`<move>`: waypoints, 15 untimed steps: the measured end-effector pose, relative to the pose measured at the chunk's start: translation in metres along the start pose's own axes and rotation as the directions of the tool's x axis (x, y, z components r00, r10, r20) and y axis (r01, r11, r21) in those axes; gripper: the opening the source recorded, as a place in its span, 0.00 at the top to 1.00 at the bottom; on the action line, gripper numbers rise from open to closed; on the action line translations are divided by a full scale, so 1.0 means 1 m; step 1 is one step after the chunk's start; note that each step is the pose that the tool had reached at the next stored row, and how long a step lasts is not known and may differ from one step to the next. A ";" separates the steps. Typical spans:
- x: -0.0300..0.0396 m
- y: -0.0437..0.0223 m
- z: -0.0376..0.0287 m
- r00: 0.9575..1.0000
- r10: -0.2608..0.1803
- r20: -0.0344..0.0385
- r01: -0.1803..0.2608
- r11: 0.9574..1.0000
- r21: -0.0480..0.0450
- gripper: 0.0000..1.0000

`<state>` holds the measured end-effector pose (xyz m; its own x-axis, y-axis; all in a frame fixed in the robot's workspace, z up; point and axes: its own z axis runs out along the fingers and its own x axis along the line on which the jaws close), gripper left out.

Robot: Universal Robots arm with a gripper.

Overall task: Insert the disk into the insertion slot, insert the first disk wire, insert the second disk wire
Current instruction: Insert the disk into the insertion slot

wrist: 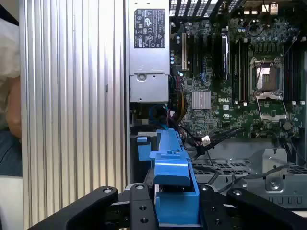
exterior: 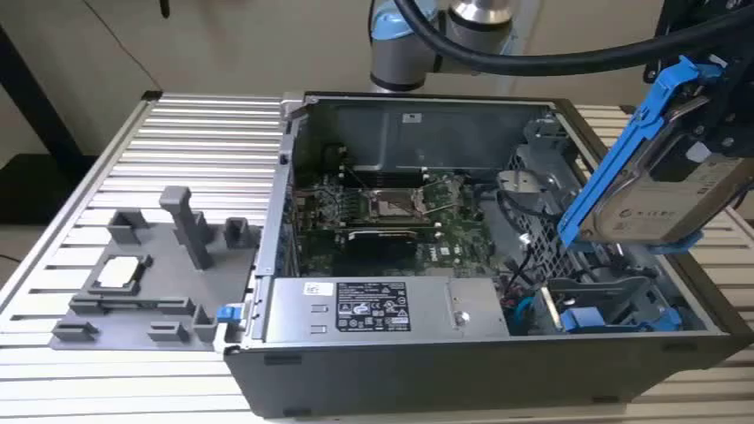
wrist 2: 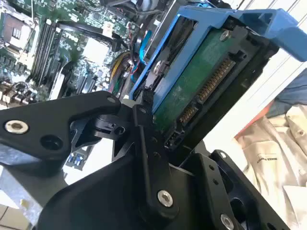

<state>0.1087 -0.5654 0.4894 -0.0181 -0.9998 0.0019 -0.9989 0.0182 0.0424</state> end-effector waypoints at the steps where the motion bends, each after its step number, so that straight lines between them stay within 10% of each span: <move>1: 0.0000 0.0000 0.0000 1.000 0.000 0.000 0.000 1.000 0.000 0.67; 15: 0.0011 -0.0001 0.0024 1.000 0.000 0.000 0.000 1.000 0.000 0.67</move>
<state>0.1087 -0.5665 0.4870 -0.0181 -0.9998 0.0014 -0.9989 0.0181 0.0423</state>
